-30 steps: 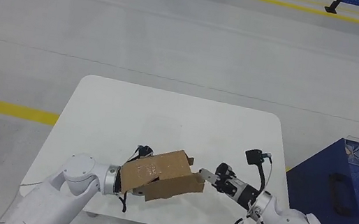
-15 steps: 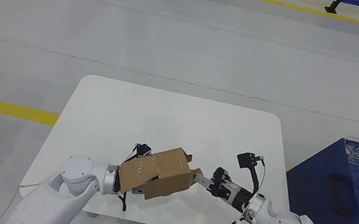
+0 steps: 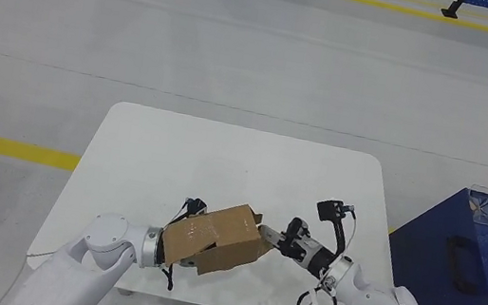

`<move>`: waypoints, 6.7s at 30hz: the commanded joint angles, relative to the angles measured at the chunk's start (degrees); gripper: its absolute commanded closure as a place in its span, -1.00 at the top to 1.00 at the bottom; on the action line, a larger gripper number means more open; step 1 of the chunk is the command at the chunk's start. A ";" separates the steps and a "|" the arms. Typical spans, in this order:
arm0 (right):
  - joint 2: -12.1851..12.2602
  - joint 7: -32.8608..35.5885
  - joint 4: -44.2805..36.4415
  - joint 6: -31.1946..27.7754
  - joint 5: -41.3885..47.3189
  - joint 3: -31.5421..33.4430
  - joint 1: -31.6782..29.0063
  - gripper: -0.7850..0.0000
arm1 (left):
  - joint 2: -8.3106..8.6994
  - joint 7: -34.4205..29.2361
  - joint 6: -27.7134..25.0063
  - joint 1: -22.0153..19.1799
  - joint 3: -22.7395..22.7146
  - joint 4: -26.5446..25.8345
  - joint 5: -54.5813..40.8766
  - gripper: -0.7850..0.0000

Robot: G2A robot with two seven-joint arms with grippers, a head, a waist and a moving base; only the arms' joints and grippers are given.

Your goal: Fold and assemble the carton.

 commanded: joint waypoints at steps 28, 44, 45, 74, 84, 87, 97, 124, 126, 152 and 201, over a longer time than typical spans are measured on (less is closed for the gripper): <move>-2.35 -6.52 -6.75 12.20 -29.47 -12.51 1.40 1.00 | -0.01 -1.21 0.87 0.25 -0.56 0.46 -2.12 -1.00; -2.15 -4.90 -4.88 11.52 -18.00 0.80 -2.78 1.00 | -0.17 -5.46 1.50 -0.43 -1.62 1.92 -7.89 -1.00; -2.12 -4.19 -3.90 11.12 -16.80 1.62 -2.87 1.00 | -0.17 -5.77 1.20 -0.46 -1.74 1.98 -8.20 -1.00; -1.89 11.57 -1.25 -2.89 12.22 5.62 -3.78 1.00 | -0.63 -5.26 -0.46 -0.84 1.00 2.61 -3.70 -1.00; -1.75 12.10 -2.95 -1.25 8.98 4.76 -2.59 1.00 | -0.56 -4.25 -0.19 -0.46 1.30 1.40 -1.84 -1.00; -1.75 12.48 -3.05 -0.70 8.24 3.99 -2.25 1.00 | -0.58 -4.17 -0.11 -0.50 1.39 1.39 -1.69 -1.00; -1.84 12.62 -1.78 0.29 6.42 1.71 -0.72 1.00 | -0.58 -4.37 -0.15 -0.52 1.17 1.45 -2.05 -1.00; -1.88 11.14 -0.21 -0.84 10.47 1.43 -1.49 1.00 | -0.69 -5.75 -0.42 -0.02 1.40 1.37 -3.46 -1.00; -1.78 10.30 -0.26 -1.26 11.07 2.93 -1.95 1.00 | -0.69 -5.69 -0.55 0.16 1.42 1.27 -3.43 -1.00; -2.11 -12.45 6.17 -12.76 25.42 22.87 -9.37 1.00 | -0.67 -5.77 -1.58 0.28 1.31 1.19 -3.07 -1.00; -2.11 -12.45 6.17 -12.76 25.42 22.87 -9.37 1.00 | -16.62 123.30 -7.99 -2.13 18.11 -23.95 -48.50 1.00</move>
